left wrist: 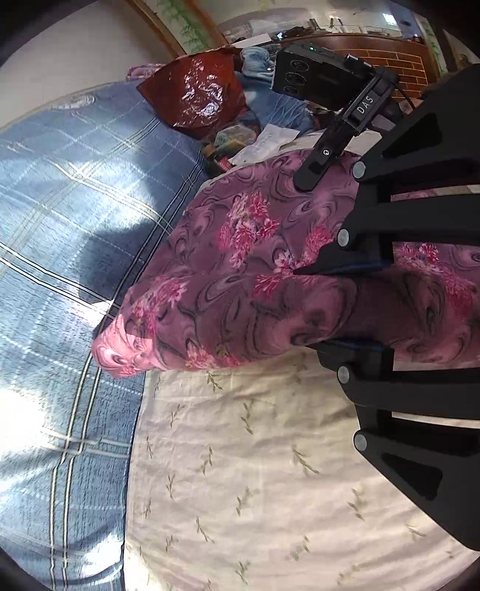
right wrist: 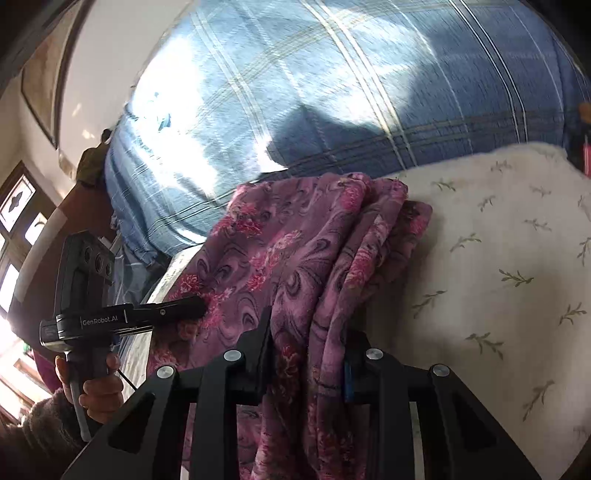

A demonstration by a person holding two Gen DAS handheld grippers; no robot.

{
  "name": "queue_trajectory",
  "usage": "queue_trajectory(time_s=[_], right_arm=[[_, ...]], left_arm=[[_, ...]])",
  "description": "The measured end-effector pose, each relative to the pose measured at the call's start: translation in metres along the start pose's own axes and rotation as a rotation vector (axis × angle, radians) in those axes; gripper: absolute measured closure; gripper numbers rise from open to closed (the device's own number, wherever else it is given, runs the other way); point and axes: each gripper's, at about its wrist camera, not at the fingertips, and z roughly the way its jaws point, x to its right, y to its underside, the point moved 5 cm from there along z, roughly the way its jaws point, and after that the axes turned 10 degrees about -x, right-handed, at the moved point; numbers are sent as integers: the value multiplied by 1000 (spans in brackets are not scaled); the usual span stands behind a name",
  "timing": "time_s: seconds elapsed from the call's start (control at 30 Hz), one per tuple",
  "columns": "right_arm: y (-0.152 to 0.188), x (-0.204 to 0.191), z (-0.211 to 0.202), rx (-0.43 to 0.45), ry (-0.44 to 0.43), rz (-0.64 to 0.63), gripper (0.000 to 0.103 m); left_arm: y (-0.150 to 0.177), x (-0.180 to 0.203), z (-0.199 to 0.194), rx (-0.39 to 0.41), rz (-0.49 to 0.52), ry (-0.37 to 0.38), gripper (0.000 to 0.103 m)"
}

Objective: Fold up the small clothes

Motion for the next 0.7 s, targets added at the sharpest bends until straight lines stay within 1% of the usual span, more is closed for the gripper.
queue_trajectory(time_s=[0.1, 0.17, 0.3, 0.43, 0.47, 0.5, 0.53, 0.57, 0.6, 0.63, 0.67, 0.7], right_arm=[[18, -27, -7, -22, -28, -8, 74], [37, -45, -9, -32, -53, -24, 74], [73, -70, -4, -64, -112, -16, 73], [108, -80, 15, -124, -129, -1, 71], [116, -79, 21, -137, -114, 4, 69], [120, -76, 26, -143, -87, 2, 65], [123, -71, 30, -148, -69, 8, 62], [123, -64, 31, -148, -67, 32, 56], [121, -62, 30, -147, -74, 51, 56], [120, -62, 28, -146, -57, 57, 55], [118, -65, 23, -141, -16, 46, 50], [118, -67, 20, -139, 14, 34, 48]], left_arm=[[24, -8, -26, 0, -20, 20, 79], [44, -17, -45, 12, -35, 34, 79], [86, -31, -64, 19, -44, -5, 79], [128, -48, -60, 0, -67, -49, 78], [136, -54, -55, -10, -71, -76, 74], [141, -59, -50, -12, -73, -104, 63], [143, -64, -45, -14, -83, -132, 57], [143, -66, -43, -11, -93, -139, 53], [143, -66, -43, -1, -98, -135, 52], [142, -65, -43, 5, -99, -140, 52], [142, -62, -44, 11, -90, -161, 50], [141, -60, -44, 18, -73, -186, 49]])
